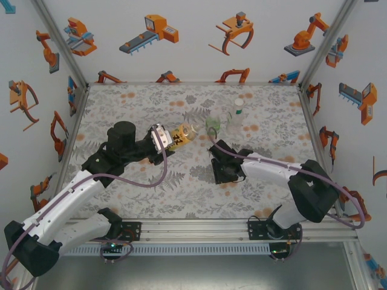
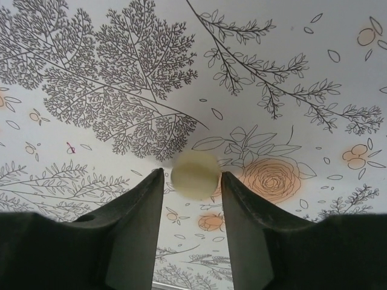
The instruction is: Screw on the bottle caps
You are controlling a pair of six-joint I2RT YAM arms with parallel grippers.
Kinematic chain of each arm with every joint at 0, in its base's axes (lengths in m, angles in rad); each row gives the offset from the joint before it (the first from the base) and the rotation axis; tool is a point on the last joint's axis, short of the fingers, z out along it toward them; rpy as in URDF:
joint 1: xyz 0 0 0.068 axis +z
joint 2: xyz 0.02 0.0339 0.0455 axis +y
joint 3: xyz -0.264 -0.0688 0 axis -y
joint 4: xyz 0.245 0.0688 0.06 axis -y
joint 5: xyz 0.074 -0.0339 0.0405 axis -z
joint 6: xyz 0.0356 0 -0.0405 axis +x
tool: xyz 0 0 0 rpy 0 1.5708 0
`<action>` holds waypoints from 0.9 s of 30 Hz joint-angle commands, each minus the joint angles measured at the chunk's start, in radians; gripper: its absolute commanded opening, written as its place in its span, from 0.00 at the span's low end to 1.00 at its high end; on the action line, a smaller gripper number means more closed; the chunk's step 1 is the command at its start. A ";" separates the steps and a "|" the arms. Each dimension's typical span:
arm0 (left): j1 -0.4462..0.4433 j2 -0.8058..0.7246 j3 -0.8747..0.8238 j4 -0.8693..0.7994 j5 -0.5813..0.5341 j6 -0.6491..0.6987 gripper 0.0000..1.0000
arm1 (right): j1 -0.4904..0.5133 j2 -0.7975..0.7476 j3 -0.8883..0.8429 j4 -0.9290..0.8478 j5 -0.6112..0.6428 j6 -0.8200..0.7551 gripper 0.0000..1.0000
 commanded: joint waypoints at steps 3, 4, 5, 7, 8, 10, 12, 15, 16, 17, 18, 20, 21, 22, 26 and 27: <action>0.004 -0.008 -0.002 0.022 0.028 -0.011 0.00 | 0.004 0.063 0.088 -0.154 -0.014 -0.030 0.48; 0.005 -0.008 -0.001 0.022 0.028 -0.011 0.00 | 0.003 0.069 0.096 -0.163 -0.008 -0.034 0.48; 0.004 -0.008 -0.001 0.022 0.028 -0.010 0.00 | 0.003 0.072 0.100 -0.166 -0.004 -0.039 0.48; 0.004 -0.009 -0.001 0.020 0.028 -0.010 0.00 | 0.004 0.076 0.105 -0.165 0.000 -0.045 0.48; 0.004 -0.010 -0.001 0.019 0.028 -0.010 0.00 | 0.003 0.077 0.107 -0.164 0.003 -0.045 0.48; 0.004 -0.010 -0.001 0.019 0.026 -0.009 0.00 | 0.004 0.080 0.115 -0.164 0.004 -0.047 0.47; 0.004 -0.009 -0.001 0.019 0.026 -0.010 0.00 | 0.003 0.082 0.118 -0.160 0.002 -0.049 0.47; 0.004 -0.009 -0.001 0.020 0.029 -0.010 0.00 | 0.005 0.077 0.112 -0.128 -0.017 -0.053 0.47; 0.004 -0.008 0.000 0.020 0.029 -0.010 0.00 | 0.004 0.075 0.112 -0.120 -0.022 -0.053 0.46; 0.004 -0.008 0.000 0.020 0.029 -0.010 0.00 | 0.003 0.073 0.111 -0.111 -0.025 -0.053 0.46; 0.004 -0.008 0.001 0.018 0.030 -0.010 0.00 | 0.003 0.071 0.108 -0.104 -0.027 -0.053 0.45; 0.004 -0.009 0.001 0.019 0.028 -0.009 0.00 | 0.004 0.072 0.104 -0.096 -0.026 -0.053 0.45; 0.004 -0.009 0.000 0.017 0.028 -0.009 0.00 | 0.004 0.077 0.105 -0.095 -0.026 -0.052 0.44; 0.004 -0.010 -0.001 0.019 0.027 -0.010 0.00 | 0.004 0.079 0.105 -0.095 -0.023 -0.053 0.44; 0.004 -0.009 0.001 0.018 0.029 -0.010 0.00 | 0.004 0.083 0.090 -0.078 -0.014 -0.055 0.42; 0.004 -0.007 0.001 0.018 0.029 -0.009 0.00 | 0.002 0.086 0.088 -0.075 -0.010 -0.056 0.42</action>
